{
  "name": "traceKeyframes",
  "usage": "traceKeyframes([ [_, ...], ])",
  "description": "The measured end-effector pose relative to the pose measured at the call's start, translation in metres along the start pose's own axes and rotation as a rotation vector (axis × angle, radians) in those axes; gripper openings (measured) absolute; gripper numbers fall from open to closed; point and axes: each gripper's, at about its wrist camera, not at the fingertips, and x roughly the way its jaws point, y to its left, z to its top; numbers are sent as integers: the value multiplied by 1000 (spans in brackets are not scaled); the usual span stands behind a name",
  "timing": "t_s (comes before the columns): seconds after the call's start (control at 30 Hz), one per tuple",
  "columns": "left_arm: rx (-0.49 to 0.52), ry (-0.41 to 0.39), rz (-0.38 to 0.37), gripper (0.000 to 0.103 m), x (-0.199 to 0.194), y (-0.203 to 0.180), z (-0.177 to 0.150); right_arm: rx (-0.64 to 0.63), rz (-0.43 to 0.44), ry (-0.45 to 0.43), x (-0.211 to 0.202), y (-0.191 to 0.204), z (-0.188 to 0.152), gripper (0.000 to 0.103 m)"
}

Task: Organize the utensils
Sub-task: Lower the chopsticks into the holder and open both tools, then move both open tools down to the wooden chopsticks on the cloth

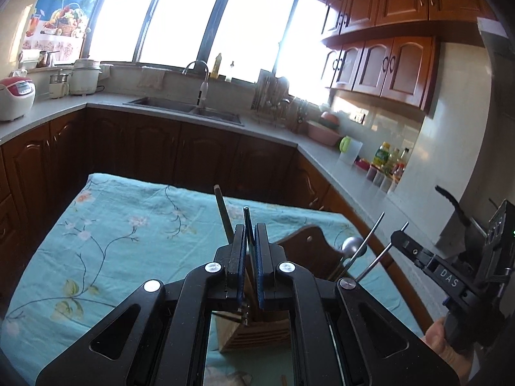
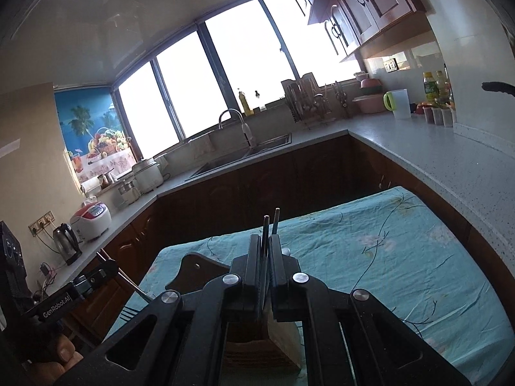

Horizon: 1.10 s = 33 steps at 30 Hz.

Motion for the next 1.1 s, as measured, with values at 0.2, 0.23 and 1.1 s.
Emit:
traceKeyframes([
  [0.2,-3,7,4,5,-1,1,3,-10,-7,6,0,2,2,5],
  [0.23,-4,8,5,5,-1,1,4,-12,-8,8,1,2,3,5],
  [1.1,-84,-67,16,80,-84,27,0,54,-40,-120,-75,-11,-7,100],
])
